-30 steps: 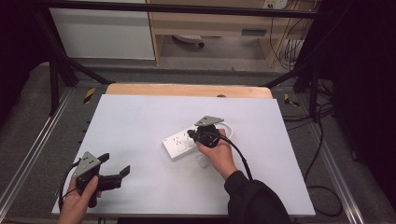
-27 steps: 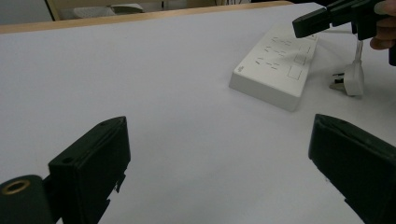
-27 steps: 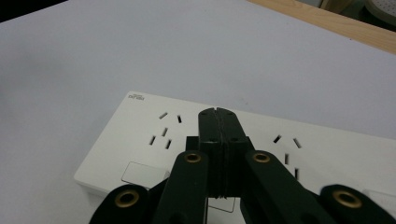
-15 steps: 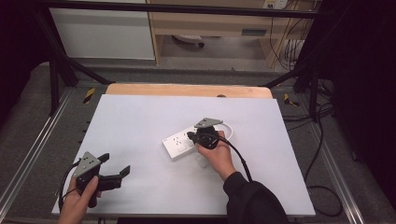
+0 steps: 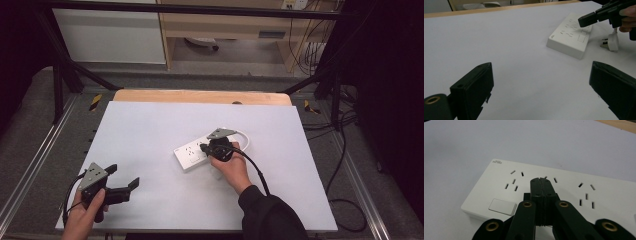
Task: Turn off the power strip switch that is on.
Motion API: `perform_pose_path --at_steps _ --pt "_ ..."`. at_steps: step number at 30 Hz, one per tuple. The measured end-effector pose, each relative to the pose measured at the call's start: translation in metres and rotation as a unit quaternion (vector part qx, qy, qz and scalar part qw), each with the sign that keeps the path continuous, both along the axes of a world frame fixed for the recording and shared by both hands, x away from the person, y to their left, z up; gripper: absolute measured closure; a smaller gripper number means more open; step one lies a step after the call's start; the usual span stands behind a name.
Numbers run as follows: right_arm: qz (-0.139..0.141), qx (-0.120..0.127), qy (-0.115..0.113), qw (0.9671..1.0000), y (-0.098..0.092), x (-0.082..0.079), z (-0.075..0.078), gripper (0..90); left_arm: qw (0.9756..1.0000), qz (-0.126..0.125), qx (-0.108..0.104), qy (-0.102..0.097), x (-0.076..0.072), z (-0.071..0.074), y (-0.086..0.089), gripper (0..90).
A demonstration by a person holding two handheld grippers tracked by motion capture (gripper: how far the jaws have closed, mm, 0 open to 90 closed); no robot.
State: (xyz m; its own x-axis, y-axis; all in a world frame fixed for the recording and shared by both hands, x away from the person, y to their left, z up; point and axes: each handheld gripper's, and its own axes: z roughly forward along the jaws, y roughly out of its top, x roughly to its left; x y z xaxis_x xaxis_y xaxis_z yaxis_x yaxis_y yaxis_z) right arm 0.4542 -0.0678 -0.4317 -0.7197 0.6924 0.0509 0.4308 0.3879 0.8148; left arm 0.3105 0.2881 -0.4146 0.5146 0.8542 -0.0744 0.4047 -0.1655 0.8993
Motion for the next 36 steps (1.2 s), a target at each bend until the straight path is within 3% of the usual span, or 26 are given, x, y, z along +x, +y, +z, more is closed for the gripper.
perform_pose_path --at_steps 10,36 --pt "-0.002 -0.007 0.01 0.9999 -0.001 -0.003 -0.003 90.0 1.0 -0.001 0.001 0.0 0.0 0.0 0.0 5.3" --pt "0.004 -0.007 0.01 0.9999 -0.001 -0.011 -0.005 90.0 1.0 -0.002 0.003 0.0 0.0 0.0 -0.001 5.3"
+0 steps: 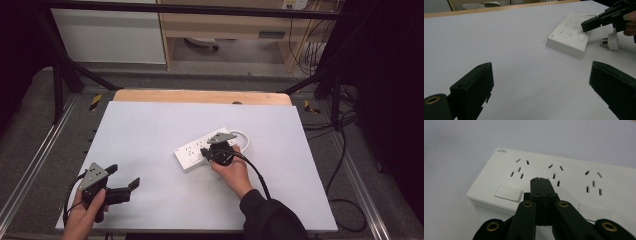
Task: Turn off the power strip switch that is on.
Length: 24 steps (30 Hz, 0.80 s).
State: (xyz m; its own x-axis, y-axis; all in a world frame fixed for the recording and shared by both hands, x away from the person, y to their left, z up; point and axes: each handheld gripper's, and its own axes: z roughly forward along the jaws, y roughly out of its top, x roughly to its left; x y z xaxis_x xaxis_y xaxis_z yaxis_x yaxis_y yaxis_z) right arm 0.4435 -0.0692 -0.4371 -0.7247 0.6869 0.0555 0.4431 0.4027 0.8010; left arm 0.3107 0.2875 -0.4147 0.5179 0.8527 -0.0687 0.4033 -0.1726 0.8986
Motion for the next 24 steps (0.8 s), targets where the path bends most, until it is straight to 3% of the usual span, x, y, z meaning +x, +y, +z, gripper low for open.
perform_pose_path --at_steps 24 --pt "0.001 0.004 0.0 1.0 -0.0001 0.0005 -0.0035 90.0 1.0 -0.001 0.001 0.0 -0.0001 -0.0001 -0.0002 5.3"
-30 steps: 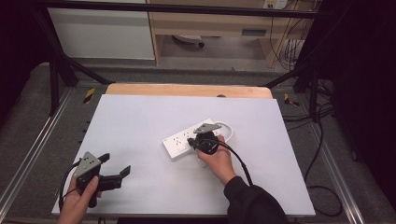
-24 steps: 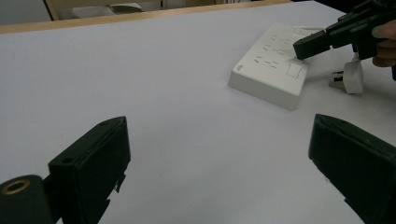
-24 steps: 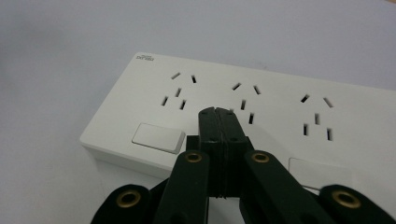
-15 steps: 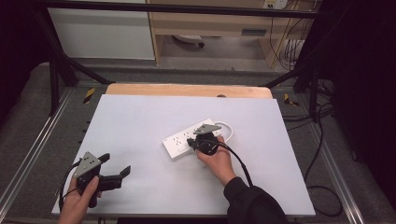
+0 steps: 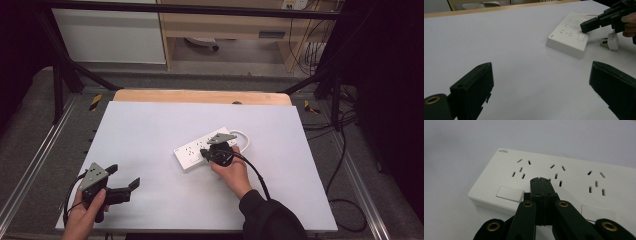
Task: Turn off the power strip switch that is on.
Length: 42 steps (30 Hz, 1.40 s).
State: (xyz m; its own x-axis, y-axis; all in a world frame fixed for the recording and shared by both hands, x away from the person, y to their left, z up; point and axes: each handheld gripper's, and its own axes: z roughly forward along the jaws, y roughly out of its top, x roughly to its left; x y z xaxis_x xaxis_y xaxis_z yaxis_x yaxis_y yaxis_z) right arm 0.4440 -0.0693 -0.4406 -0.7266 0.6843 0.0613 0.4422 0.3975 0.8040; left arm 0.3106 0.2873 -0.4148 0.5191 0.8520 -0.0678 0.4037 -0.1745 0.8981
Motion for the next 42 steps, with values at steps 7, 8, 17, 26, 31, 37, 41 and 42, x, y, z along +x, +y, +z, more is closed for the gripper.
perform_pose_path --at_steps 7,8,17,26,31,37,41,42 --pt "0.0 0.0 0.001 1.0 0.0 0.001 0.0 90.0 1.0 0.002 0.002 -0.002 0.0 0.0 0.0 5.3" --pt "-0.001 0.001 0.002 1.0 0.0 0.001 0.0 90.0 1.0 0.002 0.002 -0.002 0.0 0.0 0.0 5.3" --pt "-0.001 0.002 0.002 1.0 0.0 0.0 0.0 90.0 1.0 0.001 -0.001 -0.001 0.0 0.0 0.0 5.3" --pt "0.0 0.009 -0.005 0.9999 -0.001 -0.001 -0.001 90.0 1.0 0.003 0.002 -0.002 0.0 0.0 0.001 5.3" --pt "0.006 0.024 -0.022 0.9995 -0.002 -0.003 0.004 90.0 1.0 0.005 0.003 -0.003 0.0 0.0 0.0 5.3" --pt "0.006 0.026 -0.022 0.9994 -0.003 -0.003 0.008 90.0 1.0 0.004 0.001 -0.002 0.0 0.0 0.0 5.3" --pt "0.003 0.03 -0.021 0.9993 -0.004 -0.003 0.01 90.0 1.0 0.004 -0.001 -0.001 0.0 0.0 0.0 5.3" --pt "0.002 0.033 -0.022 0.9992 -0.005 -0.002 0.011 89.4 1.0 0.003 0.001 -0.001 0.0 0.0 0.0 5.3"
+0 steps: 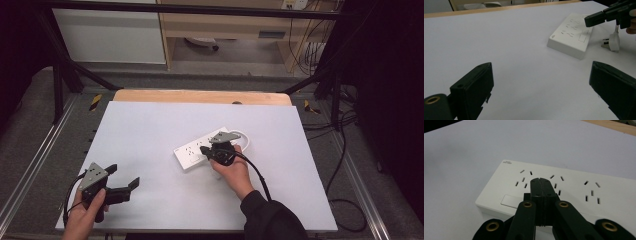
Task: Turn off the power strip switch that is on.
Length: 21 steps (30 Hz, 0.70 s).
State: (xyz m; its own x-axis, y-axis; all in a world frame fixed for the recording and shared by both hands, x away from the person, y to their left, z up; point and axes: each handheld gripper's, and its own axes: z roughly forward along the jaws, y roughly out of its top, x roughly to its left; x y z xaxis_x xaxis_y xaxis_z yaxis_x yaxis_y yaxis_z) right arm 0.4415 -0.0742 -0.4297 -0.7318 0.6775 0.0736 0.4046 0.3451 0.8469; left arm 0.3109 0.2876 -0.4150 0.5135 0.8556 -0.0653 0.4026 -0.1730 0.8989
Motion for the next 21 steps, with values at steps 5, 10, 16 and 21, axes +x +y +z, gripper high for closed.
perform_pose_path --at_steps 5,10,16,21 --pt "-0.007 0.008 0.002 0.9999 -0.003 0.001 0.002 87.2 1.0 0.001 0.0 0.001 0.0 0.0 0.0 5.3" --pt "-0.007 0.014 0.003 0.9999 -0.004 0.003 0.004 84.4 1.0 0.001 0.001 0.001 0.0 0.0 0.0 5.3" --pt "-0.015 0.023 0.005 0.9996 -0.008 0.005 0.01 76.0 1.0 0.0 0.001 0.004 0.0 -0.001 0.0 5.3" --pt "-0.018 0.028 0.007 0.9994 -0.009 0.005 0.011 67.0 1.0 0.0 0.001 0.004 0.0 -0.001 -0.001 5.3"
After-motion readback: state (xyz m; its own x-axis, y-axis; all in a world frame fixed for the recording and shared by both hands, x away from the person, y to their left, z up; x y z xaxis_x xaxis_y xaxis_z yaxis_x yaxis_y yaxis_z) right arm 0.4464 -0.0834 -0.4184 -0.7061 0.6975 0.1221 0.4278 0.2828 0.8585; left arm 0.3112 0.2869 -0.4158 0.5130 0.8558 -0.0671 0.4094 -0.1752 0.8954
